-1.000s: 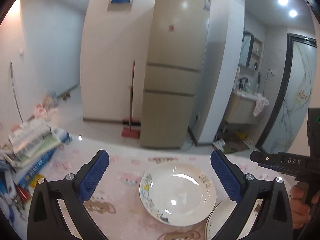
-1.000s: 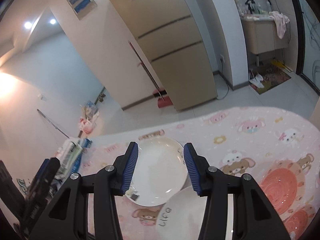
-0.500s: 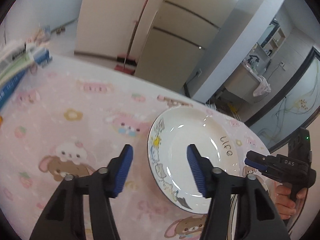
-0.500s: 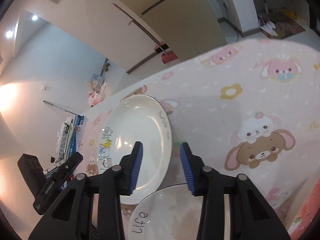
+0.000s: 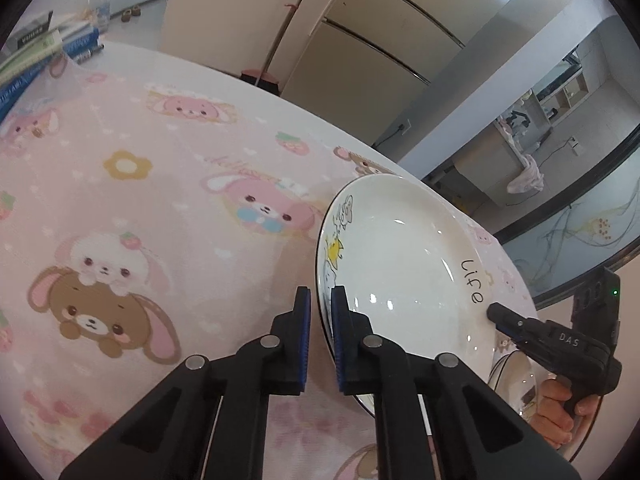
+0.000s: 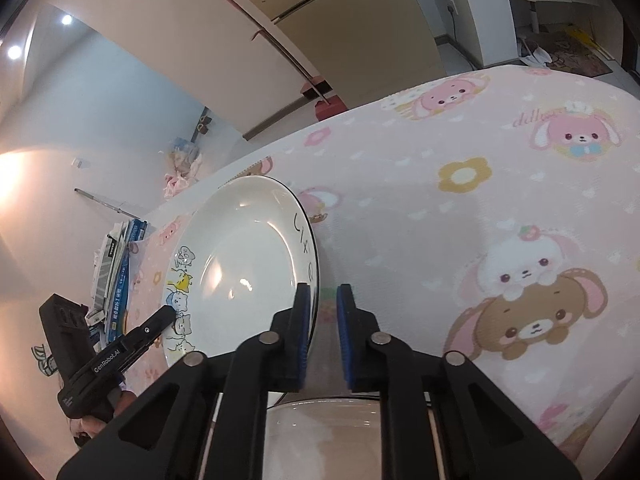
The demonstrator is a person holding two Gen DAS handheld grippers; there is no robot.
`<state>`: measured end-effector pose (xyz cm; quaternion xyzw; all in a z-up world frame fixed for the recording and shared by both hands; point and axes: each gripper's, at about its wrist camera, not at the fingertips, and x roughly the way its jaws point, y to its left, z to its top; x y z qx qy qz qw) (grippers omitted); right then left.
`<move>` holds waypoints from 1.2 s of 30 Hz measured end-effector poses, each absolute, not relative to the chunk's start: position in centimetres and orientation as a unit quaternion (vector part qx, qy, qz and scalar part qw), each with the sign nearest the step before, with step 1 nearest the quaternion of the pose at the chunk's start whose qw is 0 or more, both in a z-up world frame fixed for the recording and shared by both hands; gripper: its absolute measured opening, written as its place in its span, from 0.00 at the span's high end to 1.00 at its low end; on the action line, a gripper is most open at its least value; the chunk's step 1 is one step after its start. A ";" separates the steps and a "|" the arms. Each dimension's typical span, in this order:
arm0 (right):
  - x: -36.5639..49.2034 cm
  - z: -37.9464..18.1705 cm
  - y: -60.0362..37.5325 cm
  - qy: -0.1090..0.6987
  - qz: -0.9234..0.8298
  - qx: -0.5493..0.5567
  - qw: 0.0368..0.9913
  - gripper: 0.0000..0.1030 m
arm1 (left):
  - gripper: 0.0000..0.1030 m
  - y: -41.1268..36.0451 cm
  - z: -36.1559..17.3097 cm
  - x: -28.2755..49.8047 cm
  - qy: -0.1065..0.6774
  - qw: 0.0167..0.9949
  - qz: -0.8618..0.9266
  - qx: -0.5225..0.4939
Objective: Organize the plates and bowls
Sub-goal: 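Lift the cat-print plate with both tools and carry it to the plate stack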
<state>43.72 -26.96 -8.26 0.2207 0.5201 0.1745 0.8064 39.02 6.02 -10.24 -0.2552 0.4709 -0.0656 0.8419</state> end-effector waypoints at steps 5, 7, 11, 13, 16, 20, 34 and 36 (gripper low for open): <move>44.0 -8.6 -27.0 0.517 0.175 0.238 0.803 0.93 | 0.89 5.7 -11.1 39.3 0.478 0.830 -0.080 -0.275; 44.2 -9.0 -26.4 0.524 0.185 0.227 0.800 0.93 | 0.89 5.8 -11.3 39.3 0.483 0.822 -0.085 -0.290; 44.4 -9.1 -25.2 0.529 0.182 0.197 0.805 0.93 | 0.89 6.1 -11.5 39.4 0.484 0.813 -0.089 -0.311; 44.4 -9.2 -25.3 0.531 0.181 0.199 0.803 0.93 | 0.89 5.8 -11.4 39.3 0.482 0.817 -0.087 -0.304; 44.3 -9.2 -25.4 0.527 0.180 0.202 0.806 0.93 | 0.89 5.3 -11.3 39.2 0.479 0.824 -0.086 -0.290; 44.2 -9.0 -25.8 0.518 0.186 0.219 0.806 0.94 | 0.89 4.9 -10.6 38.8 0.464 0.838 -0.086 -0.275; 42.4 -4.4 -26.0 0.470 0.212 0.244 0.822 0.93 | 0.89 5.5 -3.8 35.8 0.374 0.883 -0.099 -0.268; 41.9 -3.6 -25.9 0.462 0.215 0.246 0.824 0.93 | 0.89 5.3 -2.4 35.4 0.362 0.888 -0.102 -0.265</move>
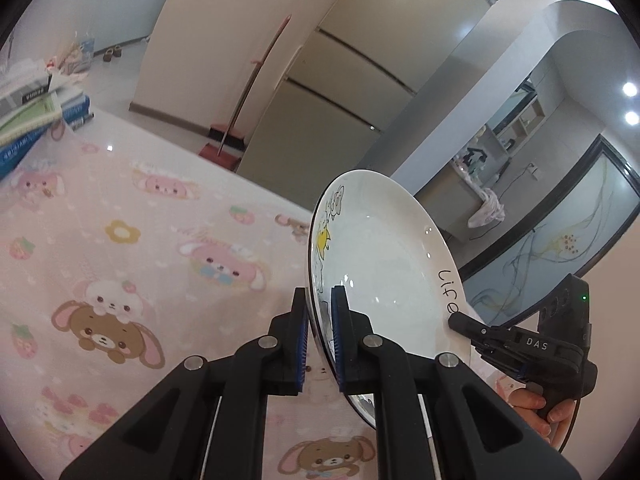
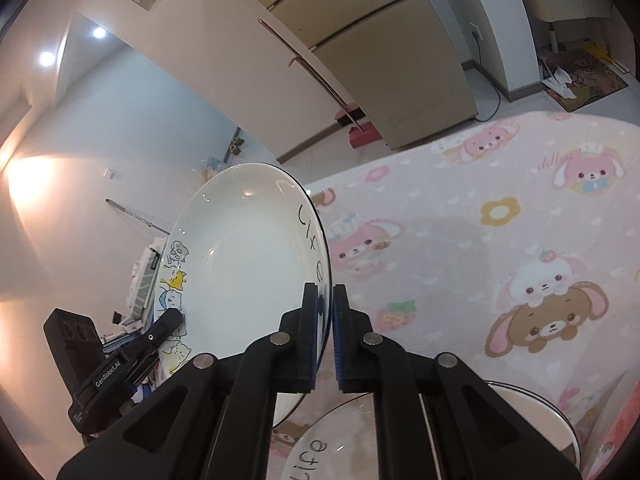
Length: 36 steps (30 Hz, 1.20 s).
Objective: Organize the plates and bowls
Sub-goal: 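Lift the cat-print plate with both tools and carry it to the plate stack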
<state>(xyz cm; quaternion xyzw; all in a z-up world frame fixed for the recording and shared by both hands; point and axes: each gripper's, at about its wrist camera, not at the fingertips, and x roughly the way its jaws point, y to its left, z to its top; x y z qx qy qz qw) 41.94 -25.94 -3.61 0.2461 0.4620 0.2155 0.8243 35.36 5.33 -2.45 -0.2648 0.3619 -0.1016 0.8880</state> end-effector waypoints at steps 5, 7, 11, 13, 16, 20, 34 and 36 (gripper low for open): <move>41.0 -1.8 -25.9 0.447 0.221 0.254 0.829 0.93 | 0.89 5.1 0.6 34.2 0.337 0.900 -0.109 -0.254; 40.6 -0.9 -25.9 0.437 0.222 0.256 0.833 0.93 | 0.89 4.8 1.6 33.7 0.331 0.903 -0.107 -0.251; 39.6 0.7 -26.4 0.427 0.219 0.257 0.839 0.93 | 0.89 4.5 3.4 32.9 0.325 0.903 -0.118 -0.255; 38.5 1.6 -26.7 0.434 0.197 0.262 0.839 0.92 | 0.89 4.1 4.0 32.5 0.327 0.898 -0.127 -0.265; 36.4 4.3 -26.9 0.427 0.181 0.234 0.855 0.92 | 0.89 2.8 5.6 31.6 0.332 0.902 -0.127 -0.246; 33.3 8.2 -28.2 0.387 0.173 0.222 0.878 0.91 | 0.89 1.2 7.1 29.6 0.329 0.903 -0.138 -0.237; 24.3 10.1 -31.8 0.356 0.166 0.214 0.895 0.91 | 0.87 -3.3 9.6 20.3 0.300 0.915 -0.159 -0.218; 23.4 9.6 -32.4 0.359 0.161 0.214 0.894 0.91 | 0.87 -4.1 9.4 19.5 0.300 0.918 -0.161 -0.205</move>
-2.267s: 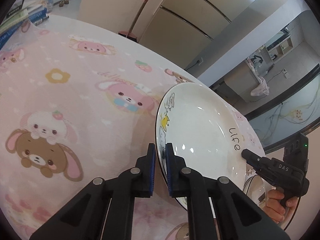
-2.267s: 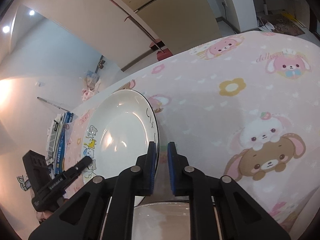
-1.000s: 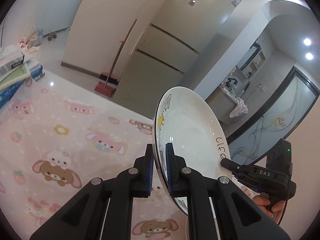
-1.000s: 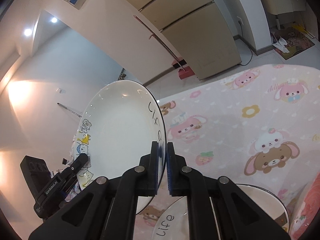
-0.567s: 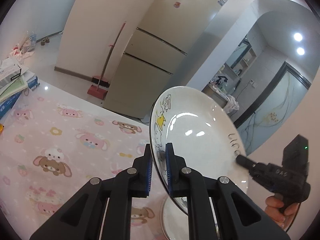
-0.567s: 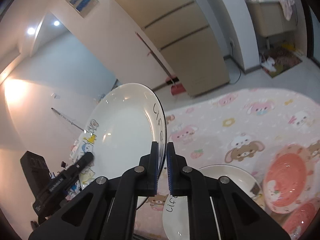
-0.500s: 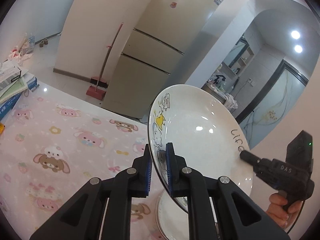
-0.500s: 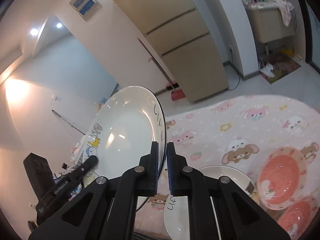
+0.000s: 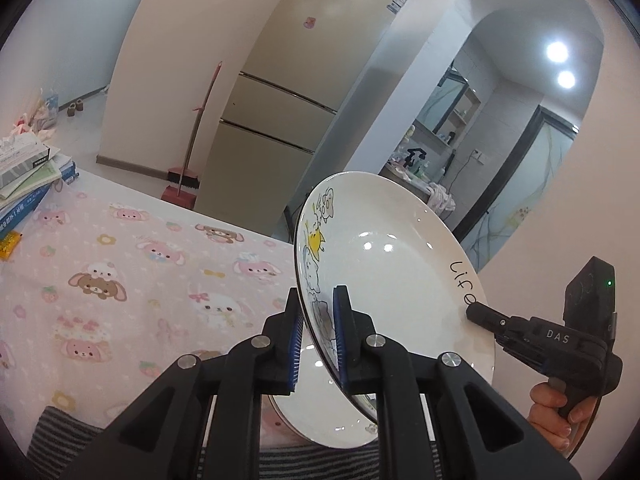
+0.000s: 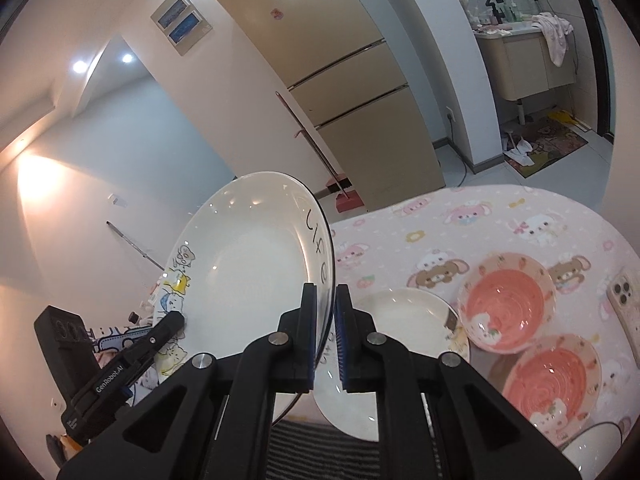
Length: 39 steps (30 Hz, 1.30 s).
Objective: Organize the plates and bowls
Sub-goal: 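Lift the cat-print plate with both tools and carry it to the plate stack, then lower the cat-print plate onto the stack and open both tools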
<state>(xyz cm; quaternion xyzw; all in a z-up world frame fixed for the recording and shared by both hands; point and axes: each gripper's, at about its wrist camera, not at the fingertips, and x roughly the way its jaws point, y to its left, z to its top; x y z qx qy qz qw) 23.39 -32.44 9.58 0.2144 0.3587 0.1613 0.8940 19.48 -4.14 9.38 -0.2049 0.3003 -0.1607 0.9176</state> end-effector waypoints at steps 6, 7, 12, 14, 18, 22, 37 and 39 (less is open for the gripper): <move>21.9 7.3 -34.2 0.366 0.148 0.225 0.891 0.91 | 0.87 -5.3 7.2 18.8 0.302 0.917 -0.171 -0.195; 21.9 6.8 -34.3 0.370 0.148 0.227 0.889 0.91 | 0.87 -5.5 6.7 18.9 0.307 0.916 -0.170 -0.193; 22.2 3.4 -35.3 0.398 0.138 0.240 0.875 0.90 | 0.87 -6.7 3.8 19.8 0.336 0.909 -0.168 -0.180; 22.3 2.2 -35.4 0.405 0.129 0.235 0.874 0.90 | 0.87 -7.2 2.2 20.3 0.349 0.906 -0.163 -0.178; 22.7 -0.2 -35.7 0.422 0.106 0.230 0.870 0.90 | 0.85 -8.1 -0.8 21.4 0.379 0.896 -0.155 -0.172; 22.8 -2.1 -36.0 0.439 0.100 0.231 0.862 0.89 | 0.85 -8.5 -2.8 21.9 0.403 0.889 -0.149 -0.157; 22.8 -5.2 -34.4 0.467 0.084 0.200 0.857 0.85 | 0.85 -9.0 -4.9 22.5 0.414 0.894 -0.128 -0.116; 22.9 -5.4 -34.1 0.469 0.079 0.191 0.859 0.85 | 0.84 -9.1 -5.2 22.7 0.416 0.893 -0.127 -0.114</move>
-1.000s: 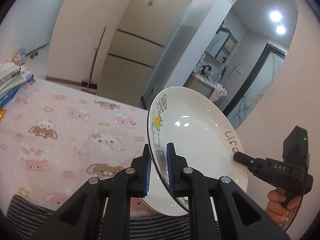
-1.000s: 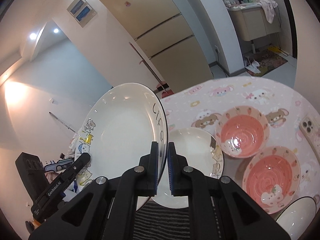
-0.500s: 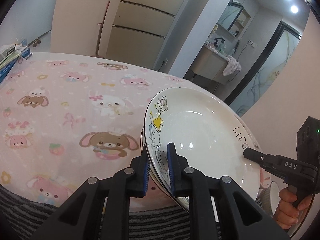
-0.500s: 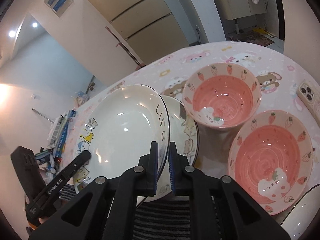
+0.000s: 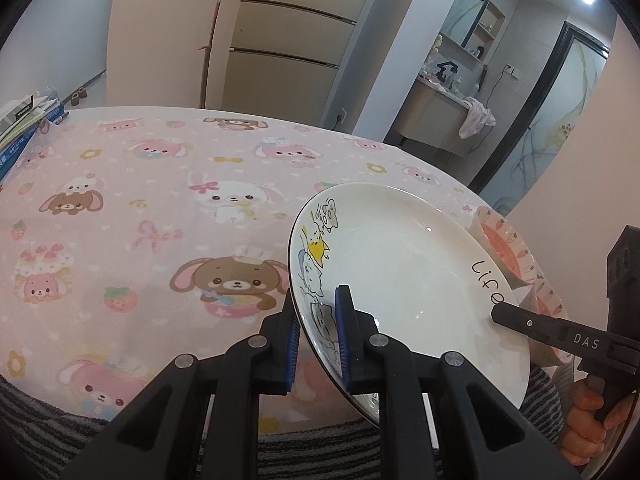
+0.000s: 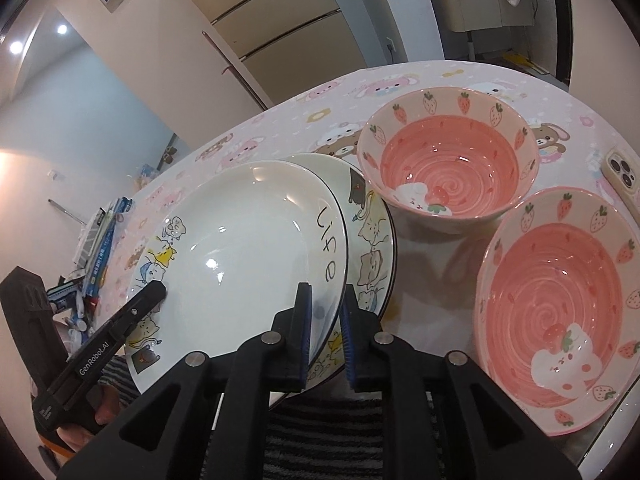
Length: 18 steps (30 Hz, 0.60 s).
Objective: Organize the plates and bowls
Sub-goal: 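Lower the cat-print plate onto the stack and open both tools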
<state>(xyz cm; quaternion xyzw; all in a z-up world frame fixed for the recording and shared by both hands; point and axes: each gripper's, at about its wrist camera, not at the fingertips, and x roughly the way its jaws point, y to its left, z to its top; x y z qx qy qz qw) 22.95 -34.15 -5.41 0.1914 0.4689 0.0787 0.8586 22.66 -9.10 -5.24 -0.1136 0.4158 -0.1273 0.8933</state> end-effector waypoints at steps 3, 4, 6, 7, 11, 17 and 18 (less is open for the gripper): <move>23.1 -6.0 -34.1 0.475 0.073 0.185 0.857 0.85 | 0.84 -9.4 -5.5 22.6 0.412 0.896 -0.126 -0.106; 23.1 -6.1 -34.1 0.474 0.072 0.183 0.858 0.85 | 0.84 -9.6 -5.5 22.5 0.410 0.898 -0.124 -0.100; 23.0 -6.0 -34.0 0.472 0.070 0.180 0.860 0.85 | 0.83 -9.7 -5.6 22.5 0.410 0.899 -0.124 -0.094; 23.0 -6.0 -34.0 0.470 0.069 0.176 0.862 0.85 | 0.83 -9.8 -5.6 22.5 0.409 0.899 -0.124 -0.093; 22.7 -5.9 -33.2 0.461 0.061 0.146 0.873 0.84 | 0.81 -9.8 -5.7 22.4 0.406 0.901 -0.123 -0.092; 22.1 -5.4 -32.1 0.454 0.044 0.107 0.883 0.82 | 0.65 -11.4 -5.7 22.1 0.399 0.908 -0.120 -0.047; 22.0 -5.3 -32.0 0.452 0.041 0.101 0.885 0.82 | 0.64 -11.5 -5.7 22.1 0.399 0.908 -0.121 -0.046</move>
